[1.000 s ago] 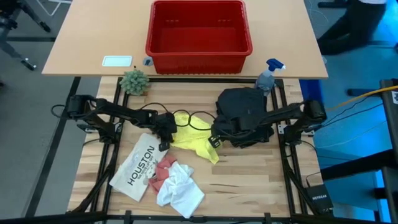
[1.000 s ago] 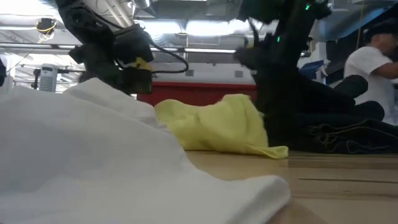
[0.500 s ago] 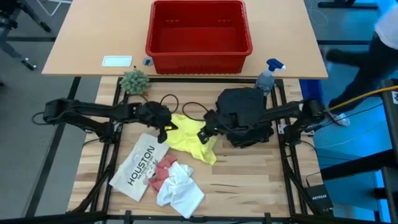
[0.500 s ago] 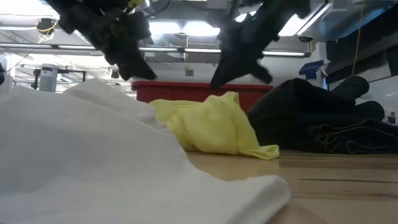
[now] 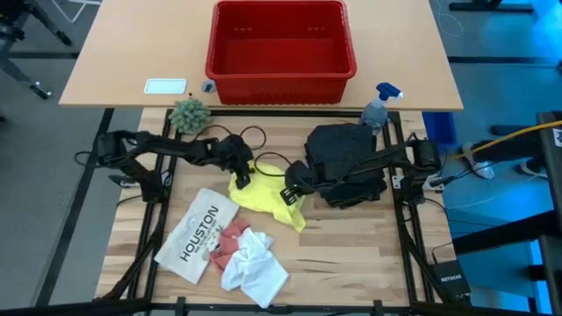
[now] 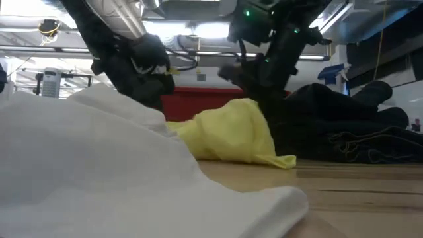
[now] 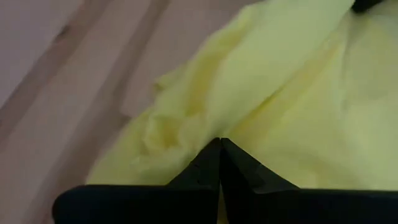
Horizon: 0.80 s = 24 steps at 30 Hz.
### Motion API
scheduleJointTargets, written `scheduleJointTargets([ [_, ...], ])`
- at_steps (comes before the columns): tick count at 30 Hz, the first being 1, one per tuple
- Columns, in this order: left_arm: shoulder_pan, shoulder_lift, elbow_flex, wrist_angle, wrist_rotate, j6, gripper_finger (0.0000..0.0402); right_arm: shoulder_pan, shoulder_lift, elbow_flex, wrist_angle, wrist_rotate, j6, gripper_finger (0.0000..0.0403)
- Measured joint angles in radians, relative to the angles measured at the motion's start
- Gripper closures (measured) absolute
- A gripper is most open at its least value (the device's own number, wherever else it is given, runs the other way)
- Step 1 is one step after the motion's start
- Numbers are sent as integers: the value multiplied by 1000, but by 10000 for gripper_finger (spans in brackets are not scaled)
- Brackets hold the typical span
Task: Fold laundry
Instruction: Fold the yellow shirt
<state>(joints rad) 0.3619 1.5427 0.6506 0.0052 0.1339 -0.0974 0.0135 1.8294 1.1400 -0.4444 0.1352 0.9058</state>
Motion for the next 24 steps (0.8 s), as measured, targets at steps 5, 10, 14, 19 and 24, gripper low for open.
scheduleJointTargets([
  [5,56,-28,0,-19,113,0,401,0,-18,-2,42,20,-31,403],
  [10,65,-168,1,-101,155,-18,401,0,-86,-1,146,68,-50,401],
  [14,66,-314,2,-267,154,-73,397,-1,-134,-1,154,73,-93,381],
  [19,66,-389,-14,-501,151,-137,357,8,-160,0,154,55,-107,302],
  [24,84,-371,-80,-413,151,-210,296,12,-159,0,155,49,-126,203],
])
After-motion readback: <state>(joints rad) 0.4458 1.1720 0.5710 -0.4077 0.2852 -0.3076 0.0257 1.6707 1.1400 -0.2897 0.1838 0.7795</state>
